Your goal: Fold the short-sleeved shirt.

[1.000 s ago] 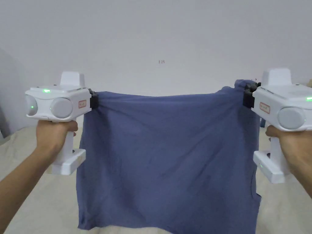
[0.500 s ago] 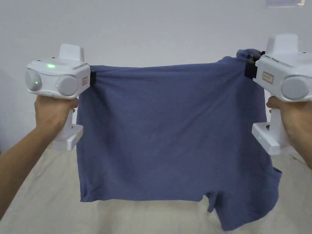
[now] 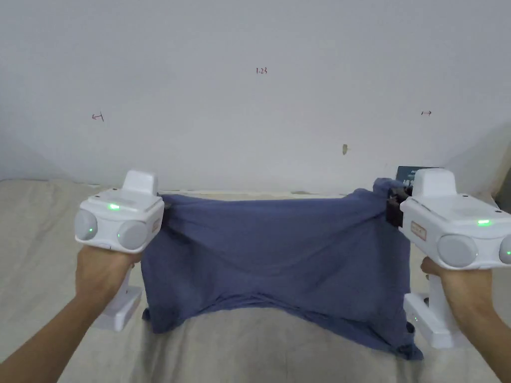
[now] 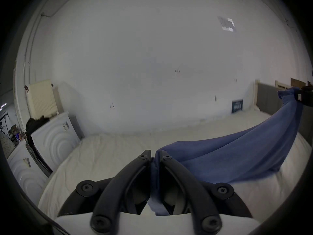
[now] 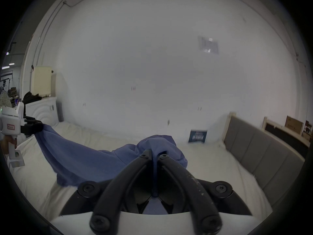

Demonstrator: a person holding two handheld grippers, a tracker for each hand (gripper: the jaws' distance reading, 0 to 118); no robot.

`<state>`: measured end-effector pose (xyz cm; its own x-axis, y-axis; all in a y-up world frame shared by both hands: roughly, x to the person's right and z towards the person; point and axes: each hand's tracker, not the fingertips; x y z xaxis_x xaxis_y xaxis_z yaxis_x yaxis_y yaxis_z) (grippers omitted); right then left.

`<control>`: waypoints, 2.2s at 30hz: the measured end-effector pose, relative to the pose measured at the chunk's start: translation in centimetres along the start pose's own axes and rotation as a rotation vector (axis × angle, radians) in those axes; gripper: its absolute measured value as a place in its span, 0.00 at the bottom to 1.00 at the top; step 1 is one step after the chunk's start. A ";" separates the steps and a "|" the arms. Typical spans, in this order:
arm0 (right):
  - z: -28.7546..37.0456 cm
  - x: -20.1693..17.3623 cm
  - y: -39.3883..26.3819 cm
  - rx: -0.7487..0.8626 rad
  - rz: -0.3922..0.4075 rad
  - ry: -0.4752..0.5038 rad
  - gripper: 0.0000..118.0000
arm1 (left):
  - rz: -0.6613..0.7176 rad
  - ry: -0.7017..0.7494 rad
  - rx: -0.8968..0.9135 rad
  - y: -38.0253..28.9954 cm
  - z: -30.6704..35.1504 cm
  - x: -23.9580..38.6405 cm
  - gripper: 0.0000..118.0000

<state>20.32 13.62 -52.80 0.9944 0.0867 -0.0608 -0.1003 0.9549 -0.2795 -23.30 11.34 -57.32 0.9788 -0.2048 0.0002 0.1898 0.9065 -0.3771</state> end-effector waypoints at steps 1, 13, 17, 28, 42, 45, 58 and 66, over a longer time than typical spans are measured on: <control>-0.1 0.0 -1.8 -0.031 -0.009 0.016 0.05 | -0.014 -0.016 -0.030 -1.8 0.1 0.2 0.07; 8.5 -1.5 -19.4 -0.313 -0.128 0.091 0.05 | 0.052 -0.098 -0.315 -19.3 7.6 1.3 0.07; 14.2 -1.5 -23.1 -0.346 -0.204 0.102 0.05 | 0.105 -0.108 -0.352 -22.7 14.0 1.4 0.07; 27.6 -2.0 -29.9 -0.482 -0.245 0.087 0.05 | 0.156 -0.126 -0.446 -30.2 27.3 1.1 0.07; 31.1 -3.8 -35.0 -0.600 -0.334 0.022 0.06 | 0.215 -0.098 -0.529 -32.9 30.0 1.6 0.11; 31.4 -3.5 -31.8 -0.551 -0.317 0.022 0.30 | 0.251 -0.085 -0.486 -30.8 31.3 1.5 0.56; 35.4 -3.2 -14.2 0.034 -0.135 -0.096 0.92 | 0.310 -0.018 0.181 -18.3 34.9 -0.9 0.97; 37.8 -4.5 -13.8 0.119 -0.042 -0.163 0.01 | 0.302 0.002 0.183 -19.3 35.9 -0.1 0.00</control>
<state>18.54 10.80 -12.44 0.9910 0.0814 0.1066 -0.0634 0.9847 -0.1624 -24.27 7.14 -16.76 0.9928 0.0819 -0.0875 -0.0972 0.9774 -0.1877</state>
